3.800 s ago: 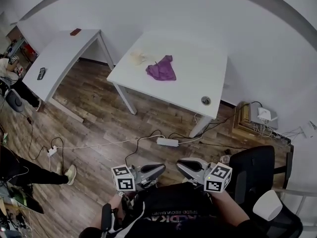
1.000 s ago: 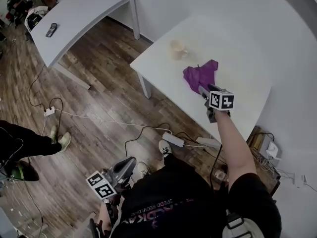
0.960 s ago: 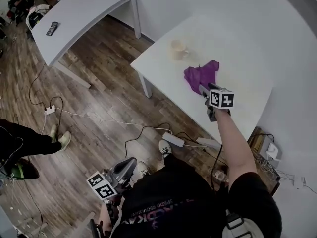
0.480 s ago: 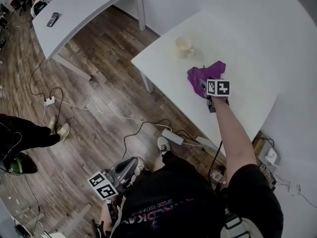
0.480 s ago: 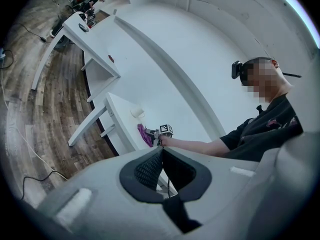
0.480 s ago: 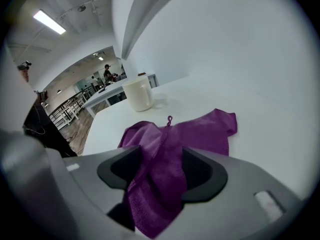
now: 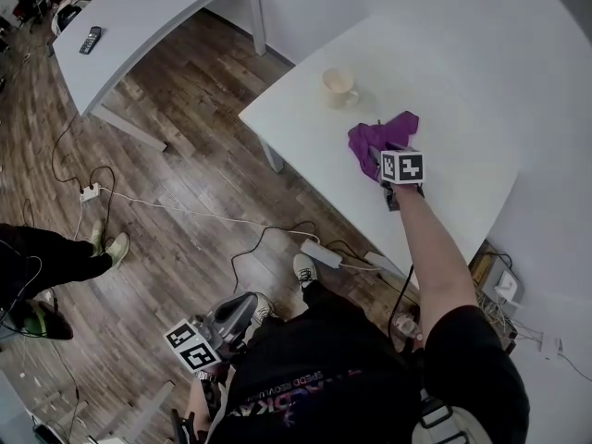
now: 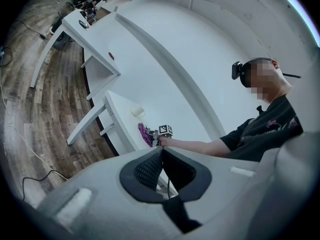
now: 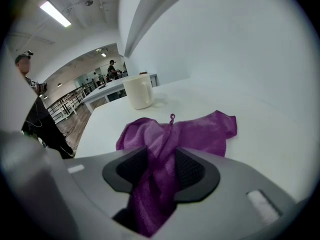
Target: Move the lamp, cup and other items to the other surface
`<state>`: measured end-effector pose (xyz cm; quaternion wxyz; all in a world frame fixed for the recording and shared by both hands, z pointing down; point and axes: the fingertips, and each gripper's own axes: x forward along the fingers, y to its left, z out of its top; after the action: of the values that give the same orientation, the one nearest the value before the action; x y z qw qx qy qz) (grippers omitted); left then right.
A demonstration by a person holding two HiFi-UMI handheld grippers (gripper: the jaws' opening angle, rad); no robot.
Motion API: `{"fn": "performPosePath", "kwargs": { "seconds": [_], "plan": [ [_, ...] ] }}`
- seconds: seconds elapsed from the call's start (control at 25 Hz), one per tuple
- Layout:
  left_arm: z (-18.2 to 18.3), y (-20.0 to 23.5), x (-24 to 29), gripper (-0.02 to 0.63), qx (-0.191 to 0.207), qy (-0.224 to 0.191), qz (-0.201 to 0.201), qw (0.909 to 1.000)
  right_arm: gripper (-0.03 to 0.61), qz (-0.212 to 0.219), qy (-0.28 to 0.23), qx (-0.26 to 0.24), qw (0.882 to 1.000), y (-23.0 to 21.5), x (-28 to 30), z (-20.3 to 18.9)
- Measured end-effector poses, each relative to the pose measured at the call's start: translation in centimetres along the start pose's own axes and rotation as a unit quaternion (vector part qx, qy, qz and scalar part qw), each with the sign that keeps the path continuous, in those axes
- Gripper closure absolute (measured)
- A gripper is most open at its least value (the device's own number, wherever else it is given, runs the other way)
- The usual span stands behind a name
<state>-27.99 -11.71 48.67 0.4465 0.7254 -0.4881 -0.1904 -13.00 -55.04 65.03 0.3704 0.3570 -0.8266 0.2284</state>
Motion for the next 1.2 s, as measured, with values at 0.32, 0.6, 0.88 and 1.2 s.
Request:
{"fn": "performPosePath", "kwargs": {
  "seconds": [0.32, 0.6, 0.88, 1.2],
  "plan": [
    [0.0, 0.4, -0.2, 0.612, -0.004, 0.009, -0.005, 0.9999, 0.509, 0.013, -0.005, 0.026, 1.0, 0.6, 0.0, -0.1],
    [0.3, 0.5, -1.2, 0.612, -0.003, 0.014, -0.007, 0.9999, 0.52, -0.003, -0.016, 0.061, 0.998, 0.6, -0.3, -0.1],
    [0.5, 0.4, -2.3, 0.612, 0.0, 0.016, -0.012, 0.9998, 0.523, -0.004, -0.053, 0.091, 0.994, 0.9, -2.7, 0.3],
    [1.3, -0.3, -2.8, 0.612, 0.017, 0.029, -0.038, 0.9987, 0.525, -0.004, -0.103, 0.113, 0.988, 1.5, -7.2, 1.1]
  ]
}}
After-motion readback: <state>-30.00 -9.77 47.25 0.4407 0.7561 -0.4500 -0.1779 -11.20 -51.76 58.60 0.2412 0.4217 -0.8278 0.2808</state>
